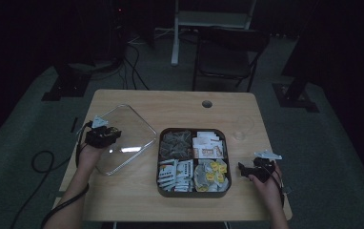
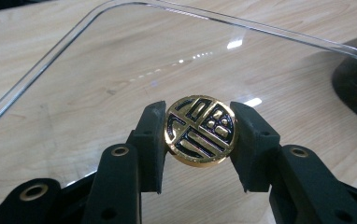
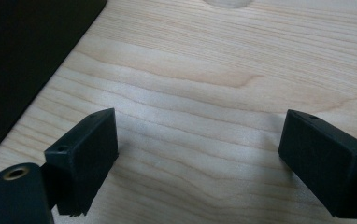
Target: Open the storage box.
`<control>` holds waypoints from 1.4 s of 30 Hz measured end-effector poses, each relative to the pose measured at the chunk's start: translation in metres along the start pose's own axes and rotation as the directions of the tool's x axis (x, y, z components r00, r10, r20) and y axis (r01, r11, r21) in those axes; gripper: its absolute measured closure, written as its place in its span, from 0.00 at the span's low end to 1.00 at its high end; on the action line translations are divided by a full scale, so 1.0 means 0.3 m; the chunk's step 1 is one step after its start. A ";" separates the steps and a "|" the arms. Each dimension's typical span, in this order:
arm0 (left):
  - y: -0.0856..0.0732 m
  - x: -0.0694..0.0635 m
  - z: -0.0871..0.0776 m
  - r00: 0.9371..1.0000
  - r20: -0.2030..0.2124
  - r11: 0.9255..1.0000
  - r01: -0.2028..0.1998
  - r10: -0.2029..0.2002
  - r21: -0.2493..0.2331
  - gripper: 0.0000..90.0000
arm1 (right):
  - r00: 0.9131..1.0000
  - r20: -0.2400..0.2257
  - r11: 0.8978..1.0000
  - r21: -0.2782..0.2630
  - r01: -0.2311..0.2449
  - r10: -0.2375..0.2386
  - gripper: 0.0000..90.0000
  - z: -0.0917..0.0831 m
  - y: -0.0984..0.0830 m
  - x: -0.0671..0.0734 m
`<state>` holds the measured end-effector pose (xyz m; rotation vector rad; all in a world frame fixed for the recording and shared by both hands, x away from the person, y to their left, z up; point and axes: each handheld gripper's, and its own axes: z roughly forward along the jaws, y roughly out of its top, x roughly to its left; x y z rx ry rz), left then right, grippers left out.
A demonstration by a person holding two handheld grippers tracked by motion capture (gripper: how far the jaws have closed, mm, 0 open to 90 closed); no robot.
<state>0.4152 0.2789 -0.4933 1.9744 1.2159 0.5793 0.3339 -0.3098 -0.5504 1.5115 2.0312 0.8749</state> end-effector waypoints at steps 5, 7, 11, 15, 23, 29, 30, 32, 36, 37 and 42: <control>-0.007 0.002 0.029 1.000 -0.006 1.000 0.019 -0.019 0.002 0.66 | 1.000 0.000 1.000 0.000 0.000 0.000 0.13 0.000 0.000 0.000; -0.008 0.004 0.045 1.000 -0.012 1.000 0.028 -0.028 0.007 0.66 | 1.000 0.000 1.000 0.000 0.000 0.000 0.13 0.000 0.000 0.000; -0.009 0.006 0.070 0.999 -0.021 0.999 0.036 -0.035 0.014 0.66 | 1.000 0.000 1.000 0.000 0.000 0.000 0.13 0.000 0.000 0.000; -0.010 0.008 0.091 0.999 -0.016 0.999 0.048 -0.048 0.018 0.66 | 1.000 0.000 1.000 0.000 0.000 0.000 0.13 0.000 0.000 0.000; -0.019 0.013 0.120 0.998 -0.029 0.998 0.062 -0.061 0.026 0.66 | 1.000 0.000 1.000 0.000 0.000 0.000 0.13 0.000 0.000 0.000; -0.020 0.010 0.139 0.998 -0.020 0.998 0.060 -0.059 0.037 0.66 | 1.000 0.000 1.000 0.000 0.000 0.000 0.13 0.000 0.000 0.000; -0.023 0.009 0.146 0.998 -0.021 0.997 0.061 -0.060 0.038 0.66 | 1.000 0.000 1.000 0.000 0.000 0.000 0.13 0.000 0.000 0.000; -0.025 0.008 0.152 0.998 -0.024 0.998 0.055 -0.055 0.041 0.66 | 1.000 0.000 1.000 0.000 0.000 0.000 0.13 0.000 0.000 0.000; -0.035 0.004 0.165 0.999 -0.021 0.998 0.038 -0.037 0.052 0.66 | 1.000 0.000 1.000 0.000 0.000 0.000 0.13 0.000 0.000 0.000; -0.037 0.005 0.166 0.999 -0.018 0.998 0.041 -0.041 0.047 0.66 | 1.000 0.000 1.000 0.000 0.000 0.000 0.13 0.000 0.000 0.000; -0.034 0.008 0.168 0.999 -0.007 0.998 0.046 -0.046 0.051 0.66 | 1.000 0.000 1.000 0.000 0.000 0.000 0.13 0.000 0.000 0.000</control>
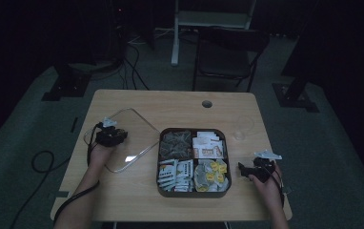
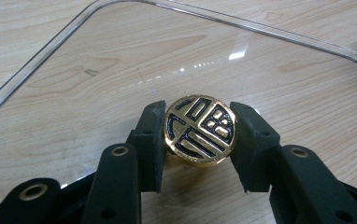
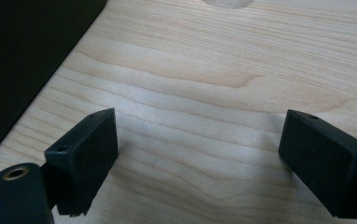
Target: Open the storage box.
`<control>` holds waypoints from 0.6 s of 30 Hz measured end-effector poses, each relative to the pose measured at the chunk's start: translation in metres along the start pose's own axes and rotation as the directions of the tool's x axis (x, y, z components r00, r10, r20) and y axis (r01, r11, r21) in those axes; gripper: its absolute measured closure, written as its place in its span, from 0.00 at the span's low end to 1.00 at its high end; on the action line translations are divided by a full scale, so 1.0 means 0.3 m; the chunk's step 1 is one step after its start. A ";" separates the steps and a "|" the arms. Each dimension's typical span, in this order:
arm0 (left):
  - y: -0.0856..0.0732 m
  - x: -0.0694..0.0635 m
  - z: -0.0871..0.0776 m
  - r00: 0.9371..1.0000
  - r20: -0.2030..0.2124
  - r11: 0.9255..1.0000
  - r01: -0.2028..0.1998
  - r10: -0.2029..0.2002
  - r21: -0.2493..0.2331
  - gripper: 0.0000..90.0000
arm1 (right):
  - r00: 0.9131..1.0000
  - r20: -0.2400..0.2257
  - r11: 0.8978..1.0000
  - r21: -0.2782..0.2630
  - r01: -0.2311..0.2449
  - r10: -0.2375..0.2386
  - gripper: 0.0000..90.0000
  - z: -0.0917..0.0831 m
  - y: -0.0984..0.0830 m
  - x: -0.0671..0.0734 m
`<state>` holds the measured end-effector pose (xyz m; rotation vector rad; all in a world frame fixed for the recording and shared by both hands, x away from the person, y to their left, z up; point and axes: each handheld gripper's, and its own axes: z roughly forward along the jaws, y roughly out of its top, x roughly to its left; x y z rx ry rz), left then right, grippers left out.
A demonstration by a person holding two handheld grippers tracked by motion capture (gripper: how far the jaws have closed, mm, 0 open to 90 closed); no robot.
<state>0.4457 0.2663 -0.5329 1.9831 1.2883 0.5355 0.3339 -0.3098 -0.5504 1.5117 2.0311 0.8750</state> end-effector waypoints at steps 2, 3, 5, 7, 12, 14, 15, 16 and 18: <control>0.001 0.008 -0.005 0.999 0.031 0.999 0.033 -0.033 -0.012 0.62 | 1.000 0.000 1.000 0.000 0.000 0.000 0.13 0.000 0.000 0.000; 0.004 0.012 -0.011 0.999 0.037 0.999 0.040 -0.039 -0.022 0.55 | 1.000 0.000 1.000 0.000 0.000 0.000 0.13 0.000 0.000 0.000; 0.009 0.015 -0.020 0.997 0.053 0.998 0.055 -0.053 -0.034 0.50 | 1.000 0.000 1.000 0.000 0.000 0.000 0.13 0.000 0.000 0.000; 0.013 0.014 -0.029 0.996 0.069 0.998 0.055 -0.052 -0.037 0.44 | 1.000 0.000 1.000 0.000 0.000 0.000 0.13 0.000 0.000 0.000; 0.016 0.004 -0.044 0.993 0.107 0.997 0.060 -0.055 -0.044 0.33 | 1.000 0.000 1.000 0.000 0.000 0.000 0.13 0.000 0.000 0.000; 0.015 -0.001 -0.045 0.992 0.116 0.998 0.046 -0.042 -0.037 0.23 | 1.000 0.000 1.000 0.000 0.000 0.000 0.13 0.000 0.000 0.000; 0.014 -0.003 -0.046 0.992 0.121 0.999 0.041 -0.036 -0.035 0.22 | 1.000 0.000 1.000 0.000 0.000 0.000 0.13 0.000 0.000 0.000; 0.013 -0.005 -0.047 0.991 0.129 0.999 0.038 -0.033 -0.039 0.21 | 1.000 0.000 1.000 0.000 0.000 0.000 0.13 0.000 0.000 0.000; 0.012 -0.010 -0.051 0.992 0.126 0.999 0.029 -0.024 -0.040 0.19 | 1.000 0.000 1.000 0.000 0.000 0.000 0.13 0.000 0.000 0.000</control>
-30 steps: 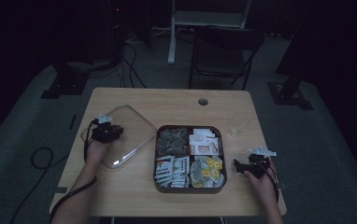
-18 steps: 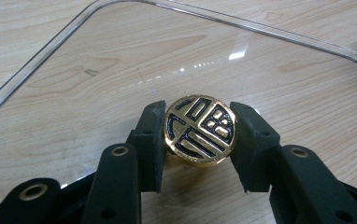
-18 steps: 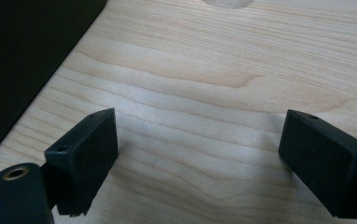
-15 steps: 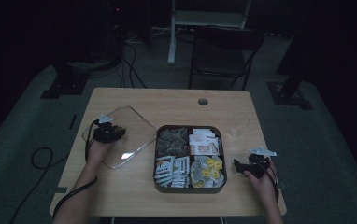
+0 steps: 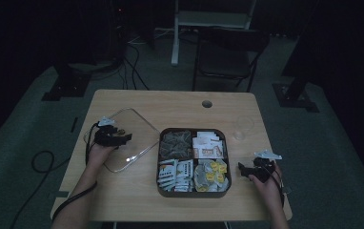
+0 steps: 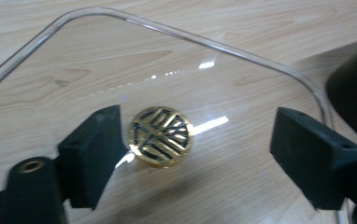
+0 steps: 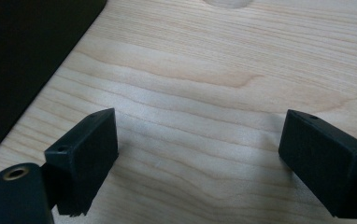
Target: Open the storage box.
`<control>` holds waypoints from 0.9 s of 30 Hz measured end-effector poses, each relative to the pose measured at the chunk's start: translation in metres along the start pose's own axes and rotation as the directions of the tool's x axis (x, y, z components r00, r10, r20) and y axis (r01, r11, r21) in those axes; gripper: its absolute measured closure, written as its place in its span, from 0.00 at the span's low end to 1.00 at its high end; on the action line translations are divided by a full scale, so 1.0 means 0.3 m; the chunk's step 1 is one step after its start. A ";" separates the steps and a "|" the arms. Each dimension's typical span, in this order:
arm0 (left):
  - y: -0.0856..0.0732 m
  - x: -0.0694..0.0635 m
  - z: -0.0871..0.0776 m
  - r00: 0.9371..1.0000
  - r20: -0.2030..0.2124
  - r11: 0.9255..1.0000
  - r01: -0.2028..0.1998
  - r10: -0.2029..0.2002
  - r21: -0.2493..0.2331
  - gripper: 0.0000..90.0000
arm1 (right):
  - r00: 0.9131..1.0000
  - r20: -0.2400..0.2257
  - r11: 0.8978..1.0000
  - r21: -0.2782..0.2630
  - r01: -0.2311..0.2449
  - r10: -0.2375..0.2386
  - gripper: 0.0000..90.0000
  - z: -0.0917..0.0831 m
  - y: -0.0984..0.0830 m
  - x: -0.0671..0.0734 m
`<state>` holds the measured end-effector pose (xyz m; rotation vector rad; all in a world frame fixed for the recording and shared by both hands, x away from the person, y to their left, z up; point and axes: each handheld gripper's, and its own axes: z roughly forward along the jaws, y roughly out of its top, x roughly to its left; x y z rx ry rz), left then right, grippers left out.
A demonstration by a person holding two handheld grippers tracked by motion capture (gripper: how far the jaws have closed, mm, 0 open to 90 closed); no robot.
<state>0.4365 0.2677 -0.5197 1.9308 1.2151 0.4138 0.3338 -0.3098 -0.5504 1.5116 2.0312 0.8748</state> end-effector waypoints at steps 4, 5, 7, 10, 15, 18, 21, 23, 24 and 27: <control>0.000 -0.011 -0.012 1.000 0.010 1.000 -0.005 0.006 -0.011 0.11 | 1.000 0.000 1.000 0.000 0.000 0.000 0.13 0.000 0.000 0.000; 0.000 -0.013 -0.017 1.000 0.013 1.000 -0.010 0.010 -0.013 0.11 | 1.000 0.000 1.000 0.000 0.000 0.000 0.13 0.000 0.000 0.000; 0.001 -0.017 -0.023 1.000 0.021 1.000 -0.007 0.008 -0.011 0.02 | 1.000 0.000 1.000 0.000 0.000 0.000 0.13 0.000 0.000 0.000; -0.001 -0.027 -0.038 0.999 0.023 0.999 -0.022 0.022 -0.024 0.00 | 1.000 0.000 1.000 0.000 0.000 0.000 0.13 0.000 0.000 0.000; -0.015 -0.046 -0.056 0.998 0.014 0.998 -0.053 0.053 -0.045 0.00 | 1.000 0.000 1.000 0.000 0.000 0.000 0.13 0.000 0.000 0.000; -0.027 -0.057 -0.065 0.997 0.022 0.997 -0.070 0.071 -0.046 0.00 | 1.000 0.000 1.000 0.000 0.000 0.000 0.13 0.000 0.000 0.000; -0.038 -0.068 -0.072 0.996 0.030 0.995 -0.085 0.086 -0.043 0.00 | 1.000 0.000 1.000 0.000 0.001 -0.001 0.13 0.000 0.000 0.000; -0.046 -0.077 -0.080 0.995 0.027 0.995 -0.094 0.095 -0.046 0.00 | 1.000 0.000 1.000 0.000 0.000 0.000 0.13 0.000 0.000 0.000; -0.048 -0.077 -0.083 0.995 0.028 0.994 -0.097 0.098 -0.049 0.00 | 1.000 0.000 1.000 0.000 0.000 0.000 0.13 0.000 0.000 0.000; -0.056 -0.086 -0.094 0.994 0.033 0.993 -0.106 0.108 -0.054 0.00 | 1.000 0.000 1.000 0.000 0.000 0.000 0.13 0.000 0.000 0.000</control>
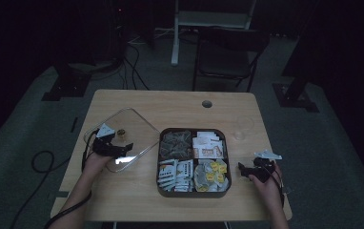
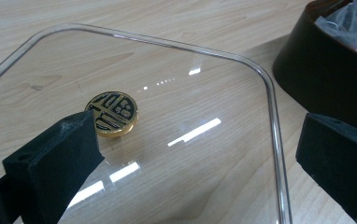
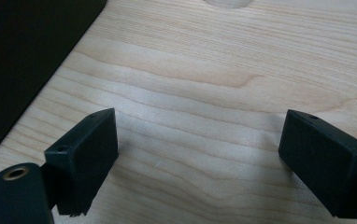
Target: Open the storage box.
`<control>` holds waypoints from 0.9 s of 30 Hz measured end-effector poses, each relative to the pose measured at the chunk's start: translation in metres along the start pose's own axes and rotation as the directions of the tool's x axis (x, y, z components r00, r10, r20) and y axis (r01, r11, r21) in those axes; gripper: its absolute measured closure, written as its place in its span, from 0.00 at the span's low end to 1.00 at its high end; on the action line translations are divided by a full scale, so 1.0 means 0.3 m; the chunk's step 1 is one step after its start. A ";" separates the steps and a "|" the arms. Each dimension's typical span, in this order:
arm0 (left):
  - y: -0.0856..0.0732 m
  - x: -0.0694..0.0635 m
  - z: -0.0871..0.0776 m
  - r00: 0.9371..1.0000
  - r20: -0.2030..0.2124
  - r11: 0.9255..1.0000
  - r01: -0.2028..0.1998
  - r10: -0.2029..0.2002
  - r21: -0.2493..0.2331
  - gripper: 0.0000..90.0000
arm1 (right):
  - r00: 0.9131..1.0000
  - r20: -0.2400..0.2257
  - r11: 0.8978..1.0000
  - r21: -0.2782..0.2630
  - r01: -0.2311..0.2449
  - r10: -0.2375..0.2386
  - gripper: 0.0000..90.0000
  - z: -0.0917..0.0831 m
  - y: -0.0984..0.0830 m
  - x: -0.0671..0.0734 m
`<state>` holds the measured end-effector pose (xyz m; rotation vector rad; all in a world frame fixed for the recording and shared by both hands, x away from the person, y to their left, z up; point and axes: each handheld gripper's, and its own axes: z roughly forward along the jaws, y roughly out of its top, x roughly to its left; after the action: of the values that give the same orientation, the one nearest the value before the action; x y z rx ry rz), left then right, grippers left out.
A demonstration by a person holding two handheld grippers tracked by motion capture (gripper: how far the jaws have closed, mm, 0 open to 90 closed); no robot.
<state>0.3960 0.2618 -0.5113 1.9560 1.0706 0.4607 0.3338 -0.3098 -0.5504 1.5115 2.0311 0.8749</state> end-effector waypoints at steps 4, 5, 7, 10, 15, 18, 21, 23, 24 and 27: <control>-0.009 -0.019 -0.011 1.000 0.022 1.000 -0.015 0.015 -0.002 0.00 | 1.000 0.000 1.000 0.000 0.000 0.000 0.13 0.000 0.000 0.000; -0.011 -0.024 -0.014 0.999 0.024 1.000 -0.021 0.021 0.000 0.00 | 1.000 0.000 1.000 0.000 0.000 0.000 0.13 0.000 0.000 0.000; -0.017 -0.036 -0.017 0.999 0.034 1.000 -0.027 0.027 0.000 0.00 | 1.000 0.000 1.000 0.000 0.000 0.000 0.13 0.000 0.000 0.000; -0.026 -0.053 -0.024 0.998 0.058 0.999 -0.039 0.039 0.002 0.00 | 1.000 0.000 1.000 0.000 0.000 0.000 0.13 0.000 0.000 0.000; -0.039 -0.084 -0.035 0.994 0.079 0.997 -0.080 0.080 0.004 0.00 | 1.000 0.000 1.000 0.000 0.000 0.000 0.13 0.000 0.000 0.000; -0.046 -0.093 -0.041 0.993 0.081 0.997 -0.082 0.081 0.008 0.00 | 1.000 0.000 1.000 0.000 0.000 0.000 0.13 0.000 0.000 0.000; -0.056 -0.109 -0.050 0.992 0.080 0.996 -0.093 0.093 0.003 0.00 | 1.000 0.000 1.000 0.000 0.000 0.000 0.13 0.000 0.000 0.000; -0.065 -0.123 -0.056 0.990 0.088 0.994 -0.112 0.111 0.008 0.00 | 1.000 0.000 1.000 0.000 0.000 0.000 0.13 0.000 0.000 0.000; -0.070 -0.129 -0.058 0.989 0.096 0.993 -0.117 0.116 0.011 0.00 | 1.000 0.000 1.000 0.000 0.000 0.000 0.13 0.000 0.000 0.000; -0.085 -0.146 -0.062 0.986 0.110 0.992 -0.126 0.123 0.018 0.00 | 1.000 0.000 1.000 0.000 0.000 0.000 0.13 0.000 0.000 0.000</control>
<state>0.3460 0.2424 -0.5179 2.0536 0.8933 0.4045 0.3339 -0.3098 -0.5504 1.5117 2.0311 0.8750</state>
